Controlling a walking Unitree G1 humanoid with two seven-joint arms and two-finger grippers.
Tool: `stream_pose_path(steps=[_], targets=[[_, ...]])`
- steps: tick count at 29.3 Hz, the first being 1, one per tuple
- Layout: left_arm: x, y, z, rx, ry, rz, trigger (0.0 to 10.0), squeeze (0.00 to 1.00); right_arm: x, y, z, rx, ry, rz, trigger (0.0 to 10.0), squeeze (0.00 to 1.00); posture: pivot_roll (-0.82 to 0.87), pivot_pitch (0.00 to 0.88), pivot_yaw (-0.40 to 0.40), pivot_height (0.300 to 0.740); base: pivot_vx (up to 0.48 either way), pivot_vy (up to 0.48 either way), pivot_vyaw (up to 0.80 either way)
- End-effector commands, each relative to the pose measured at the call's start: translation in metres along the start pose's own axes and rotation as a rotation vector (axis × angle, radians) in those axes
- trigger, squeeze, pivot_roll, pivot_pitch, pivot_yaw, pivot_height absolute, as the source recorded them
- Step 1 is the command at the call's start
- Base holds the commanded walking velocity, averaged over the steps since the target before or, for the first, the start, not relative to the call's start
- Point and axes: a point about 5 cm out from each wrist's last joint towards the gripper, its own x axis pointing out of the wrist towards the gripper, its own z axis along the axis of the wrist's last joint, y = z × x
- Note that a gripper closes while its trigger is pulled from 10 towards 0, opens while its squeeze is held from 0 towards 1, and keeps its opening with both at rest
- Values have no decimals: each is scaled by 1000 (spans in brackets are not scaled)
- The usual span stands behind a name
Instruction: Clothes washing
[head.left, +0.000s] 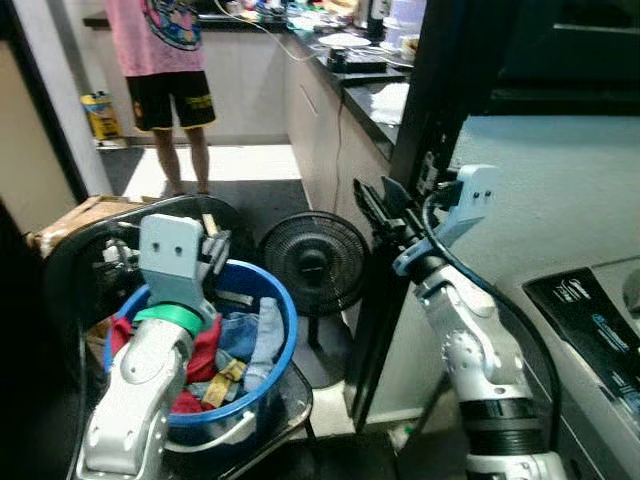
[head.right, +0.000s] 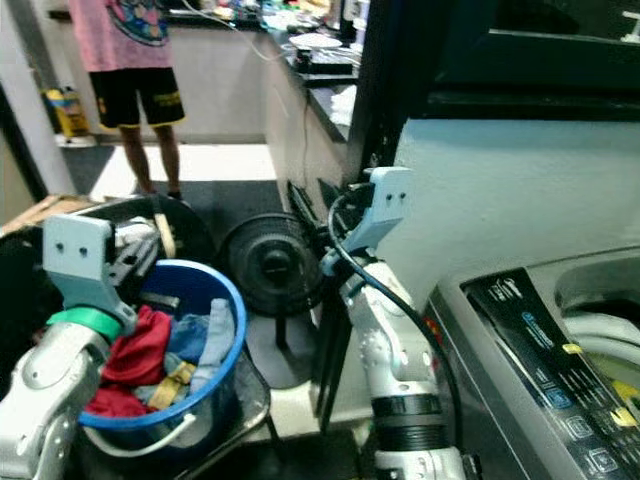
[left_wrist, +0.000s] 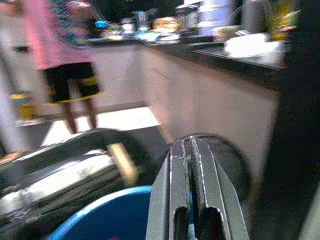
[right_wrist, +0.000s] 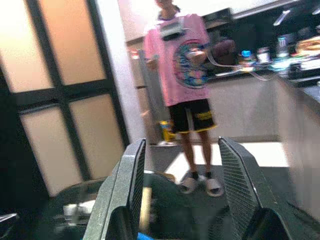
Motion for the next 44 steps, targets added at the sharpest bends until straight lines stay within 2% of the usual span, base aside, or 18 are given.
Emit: stream_pose_path(steps=[1,5,6,8,9,10,11,12,14,15,16,19,22,26,32,35,40,44], targets=[[0,-2,-11,-16,49,-17,10000,0,-1,3,-3,-10,12,12,10000,0,23,0,4,740,0,0,800],[0,-2,-11,-16,49,-17,10000,0,-1,3,-3,-10,12,12,10000,0,23,0,4,740,0,0,800],[2,-4,-20,-5,95,-33,10000,0,-5,1,-10,-32,37,10,10000,0,16,0,9,740,0,0,800],[2,-4,-20,-5,95,-33,10000,0,-5,1,-10,-32,37,10,10000,0,16,0,9,740,0,0,800],[1,-6,-34,35,157,-57,10000,0,-11,0,-17,-36,61,1,10000,0,7,0,32,740,0,0,800],[1,-6,-34,35,157,-57,10000,0,-11,0,-17,-36,61,1,10000,0,7,0,32,740,0,0,800],[-2,-6,-48,63,208,-74,10000,0,-17,-2,-23,-36,83,-8,10000,0,1,0,40,740,0,0,800],[-2,-6,-48,63,208,-74,10000,0,-17,-2,-23,-36,83,-8,10000,0,1,0,40,740,0,0,800],[-7,-5,-62,42,251,-74,10000,0,-24,-4,-32,-33,118,-18,10000,0,-3,0,39,740,0,0,800],[-7,-5,-62,42,251,-74,10000,0,-24,-4,-32,-33,118,-18,10000,0,-3,0,39,740,0,0,800],[-8,-3,-65,-47,244,-45,10000,0,-28,-5,-40,-42,150,-16,10000,0,-8,0,37,740,0,0,800],[-10,-3,-67,-90,239,-31,10000,0,-34,-9,-48,-47,186,-41,10000,0,-9,0,36,740,0,0,800],[-11,-4,-67,-96,233,-34,10000,0,-38,-13,-54,-49,207,-67,10000,0,-10,0,35,740,0,0,800],[-11,-3,-72,-95,206,-27,10000,0,-57,-31,-72,-16,292,-230,10000,0,-19,0,46,740,0,0,0],[-12,-3,-84,-109,221,-23,10000,0,-67,-35,-79,-32,321,-260,10000,0,-32,0,70,740,0,0,0],[-11,-5,-88,-106,239,-39,10000,0,-71,-41,-84,-98,355,-303,10000,0,-42,0,83,740,287,0,0],[-6,-8,-88,-102,229,-51,10000,0,-78,-51,-86,-93,358,-372,10000,0,-47,0,79,740,319,0,0],[-4,-10,-88,-98,218,-56,10000,0,-76,-49,-84,-77,346,-336,10000,0,-48,0,79,740,327,0,0]])
